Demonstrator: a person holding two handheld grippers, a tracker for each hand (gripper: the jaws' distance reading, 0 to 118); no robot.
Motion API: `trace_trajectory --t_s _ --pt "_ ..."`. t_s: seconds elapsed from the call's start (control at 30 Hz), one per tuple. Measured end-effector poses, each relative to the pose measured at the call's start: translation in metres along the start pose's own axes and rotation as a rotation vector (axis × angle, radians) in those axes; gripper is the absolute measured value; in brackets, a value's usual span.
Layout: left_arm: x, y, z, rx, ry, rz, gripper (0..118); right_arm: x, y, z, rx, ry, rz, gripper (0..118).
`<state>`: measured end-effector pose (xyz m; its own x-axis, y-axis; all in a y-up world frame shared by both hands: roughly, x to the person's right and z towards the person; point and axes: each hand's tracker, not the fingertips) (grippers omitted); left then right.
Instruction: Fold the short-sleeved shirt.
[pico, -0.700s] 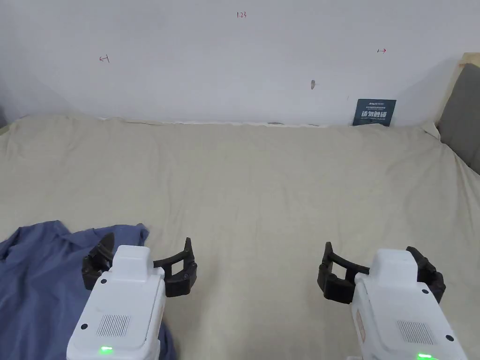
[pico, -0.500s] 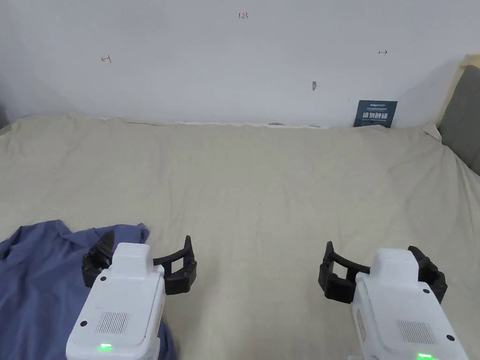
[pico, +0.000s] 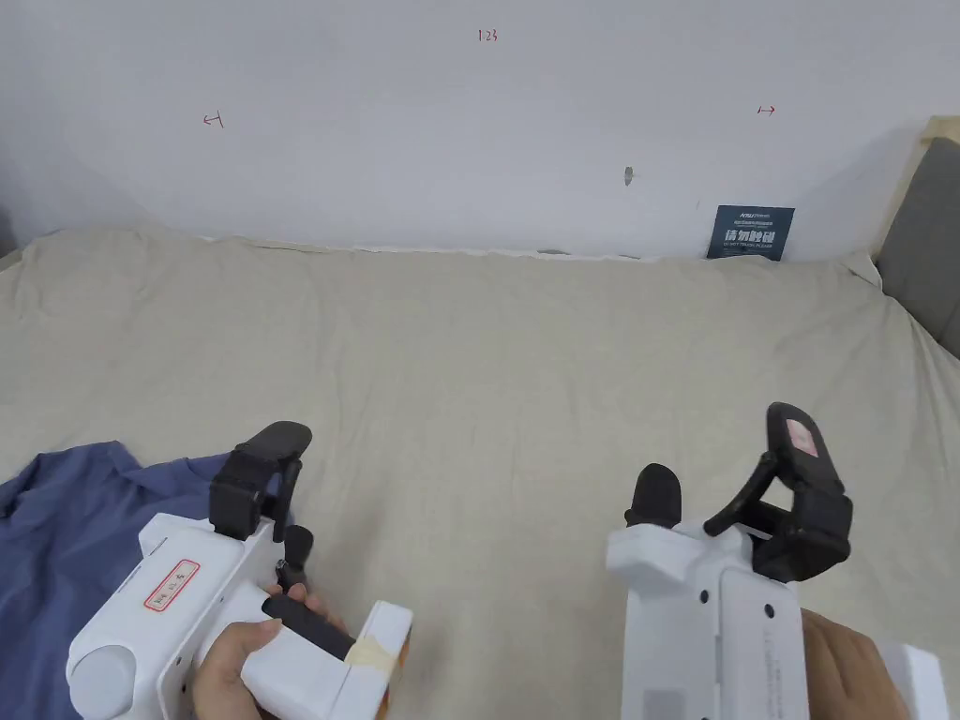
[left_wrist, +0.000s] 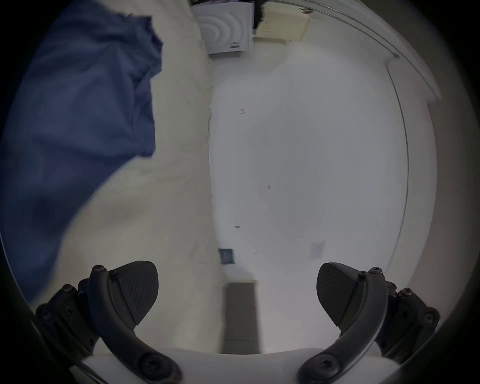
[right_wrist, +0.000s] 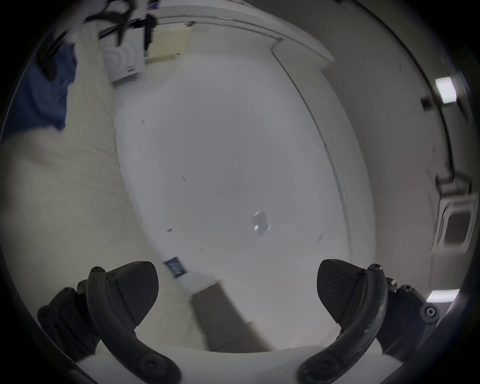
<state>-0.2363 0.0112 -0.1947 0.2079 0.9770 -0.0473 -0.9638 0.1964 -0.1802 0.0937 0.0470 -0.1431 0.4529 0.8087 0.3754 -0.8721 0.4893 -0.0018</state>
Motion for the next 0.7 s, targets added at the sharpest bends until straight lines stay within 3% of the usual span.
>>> trace_trajectory --t_s 0.07,0.13,0.23,0.3,0.37,0.47,0.7 --pt "0.026 -0.007 0.004 0.04 0.088 -0.373 118 0.014 -0.004 -0.008 -0.11 0.082 -0.221 118" --pt "0.041 -0.038 0.009 0.127 0.159 -0.788 118 0.031 -0.014 -0.017 -0.219 0.18 -0.495 118" --pt "0.052 -0.061 0.008 0.198 0.218 -1.175 118 0.045 -0.026 -0.025 -0.294 0.275 -0.769 118" --pt "0.038 -0.063 -0.004 0.217 0.247 -1.343 118 0.045 -0.036 -0.028 -0.323 0.314 -0.888 118" --pt "0.03 -0.068 -0.007 0.248 0.232 -1.453 118 0.043 -0.041 -0.03 -0.355 0.326 -0.922 118" --pt "0.022 -0.073 -0.01 0.243 0.222 -1.56 118 0.04 -0.044 -0.029 -0.35 0.323 -0.913 118" --pt "0.027 -0.072 -0.006 0.232 0.208 -1.532 118 0.038 -0.044 -0.028 -0.357 0.332 -0.911 118"
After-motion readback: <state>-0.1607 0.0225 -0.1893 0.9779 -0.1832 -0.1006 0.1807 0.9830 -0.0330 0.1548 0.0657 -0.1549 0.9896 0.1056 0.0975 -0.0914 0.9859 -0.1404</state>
